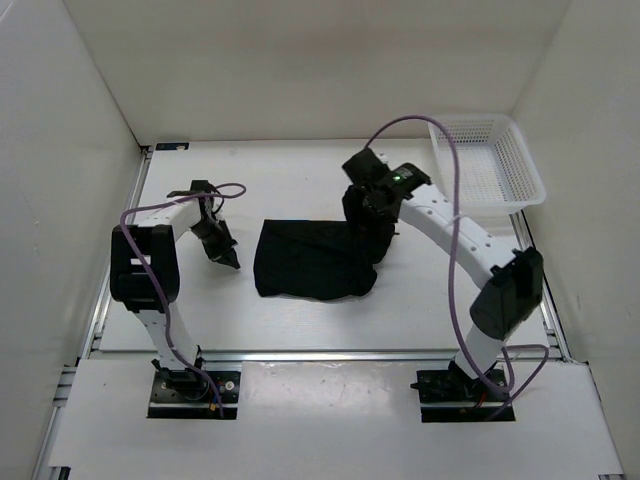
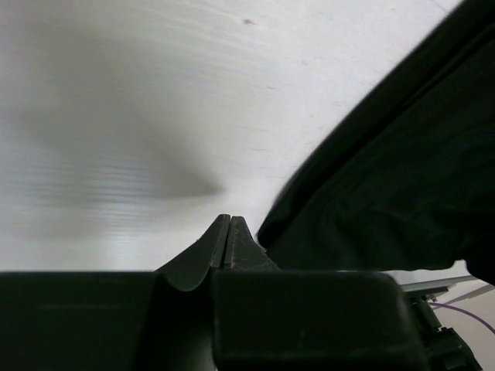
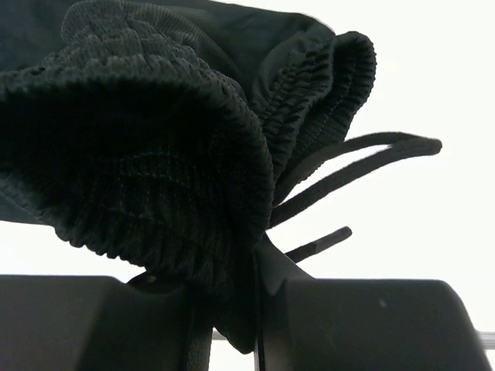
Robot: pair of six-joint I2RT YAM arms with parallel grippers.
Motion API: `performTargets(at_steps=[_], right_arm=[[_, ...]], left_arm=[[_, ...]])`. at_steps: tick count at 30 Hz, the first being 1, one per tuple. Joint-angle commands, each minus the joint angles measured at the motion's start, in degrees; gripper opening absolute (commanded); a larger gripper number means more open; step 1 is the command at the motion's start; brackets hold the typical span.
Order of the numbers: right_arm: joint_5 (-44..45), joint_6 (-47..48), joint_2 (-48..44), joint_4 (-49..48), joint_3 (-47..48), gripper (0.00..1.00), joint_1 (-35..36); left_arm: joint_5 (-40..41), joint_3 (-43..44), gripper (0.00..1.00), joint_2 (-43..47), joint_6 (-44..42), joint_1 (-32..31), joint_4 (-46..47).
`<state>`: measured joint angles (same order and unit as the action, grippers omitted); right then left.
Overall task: Fold and stack the shorts
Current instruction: Fold the shorts
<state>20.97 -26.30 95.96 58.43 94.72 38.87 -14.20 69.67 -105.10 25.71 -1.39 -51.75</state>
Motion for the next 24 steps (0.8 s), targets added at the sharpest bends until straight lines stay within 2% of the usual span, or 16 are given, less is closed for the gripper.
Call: performTargets(at_steps=[1,5,10,15,16,17,18,19,20,21,23,24], right_arm=[[3.72,-3.31,4.57,5.36,5.73,0.00,3.75],[5.21,-4.81,13.17,8.62,15.90,0.00,7.96],[5.22,-6.47,20.22,9.86,24.27,0.00,12.01],[1.46,-6.48,28.48,10.38,33.84,0.02,14.48],[0.40,-5.78,29.71,10.38,35.52,0.07,15.00],[-6.14,-1.86,32.42,4.64,40.15,0.45,16.57],[-6.21,-1.82,32.45,4.58,40.89,0.68,16.59],[-9.16,-0.95,31.92,2.49,40.90,0.85,17.20],[-14.41,-0.33,31.13,-1.44,40.90,0.95,17.20],[-17.25,-0.33,29.82,-3.83,38.64,1.00,17.20],[-23.05,0.28,23.77,-9.27,33.28,1.00,15.89],[-28.65,0.29,20.87,-16.87,29.16,1.00,15.88]], left_arm=[[-2.42,1.00,0.10,0.79,1.36,-1.07,2.44],[-2.42,1.00,0.10,0.07,1.36,-1.07,2.44],[-1.71,-0.84,0.10,4.63,1.88,-1.07,2.44],[-0.57,-1.99,0.10,8.15,2.49,-1.07,1.22],[-0.05,-1.99,0.10,9.20,2.50,-1.07,1.21],[1.35,-2.60,0.10,9.91,2.50,0.23,-0.01],[1.36,-2.61,0.10,9.91,2.50,0.25,-0.02],[1.36,-2.61,0.10,9.91,2.50,0.85,-0.63],[1.36,-2.61,0.10,10.61,2.50,2.51,-1.16],[2.23,-2.61,0.10,11.49,2.50,3.31,-1.16],[2.24,-2.61,0.15,13.85,2.50,5.68,-3.00],[2.24,-2.61,0.18,14.74,1.80,6.39,-3.01]])
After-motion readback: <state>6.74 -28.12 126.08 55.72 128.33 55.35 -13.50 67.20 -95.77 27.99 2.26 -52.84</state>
